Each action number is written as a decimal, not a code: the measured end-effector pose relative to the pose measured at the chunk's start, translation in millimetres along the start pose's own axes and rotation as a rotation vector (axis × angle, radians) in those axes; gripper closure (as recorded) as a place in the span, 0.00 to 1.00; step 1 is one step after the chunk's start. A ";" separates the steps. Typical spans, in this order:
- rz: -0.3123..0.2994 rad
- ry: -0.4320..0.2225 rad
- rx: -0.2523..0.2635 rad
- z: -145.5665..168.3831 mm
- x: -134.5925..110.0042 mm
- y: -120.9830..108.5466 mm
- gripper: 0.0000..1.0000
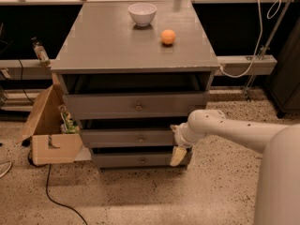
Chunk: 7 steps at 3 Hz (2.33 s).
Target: Open middle drawer
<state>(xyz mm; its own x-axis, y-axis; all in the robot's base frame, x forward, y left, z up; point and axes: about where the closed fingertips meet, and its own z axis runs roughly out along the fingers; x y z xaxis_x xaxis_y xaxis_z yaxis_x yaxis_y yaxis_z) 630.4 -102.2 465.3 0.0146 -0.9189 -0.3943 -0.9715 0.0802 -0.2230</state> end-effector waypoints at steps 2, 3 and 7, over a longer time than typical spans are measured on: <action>-0.045 0.084 0.001 23.0 23.8 -17.6 0.00; -0.063 0.086 0.018 33.4 35.8 -38.4 0.00; -0.040 0.128 0.017 60.4 53.2 -45.7 0.38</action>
Offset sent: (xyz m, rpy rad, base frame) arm 0.0563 -0.0334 -0.0353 -0.1419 -0.0448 0.0421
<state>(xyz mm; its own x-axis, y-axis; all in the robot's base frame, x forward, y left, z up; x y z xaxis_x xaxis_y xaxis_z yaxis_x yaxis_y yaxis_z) 689.8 -131.4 400.6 0.0220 -0.9633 -0.2676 -0.9667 0.0478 -0.2514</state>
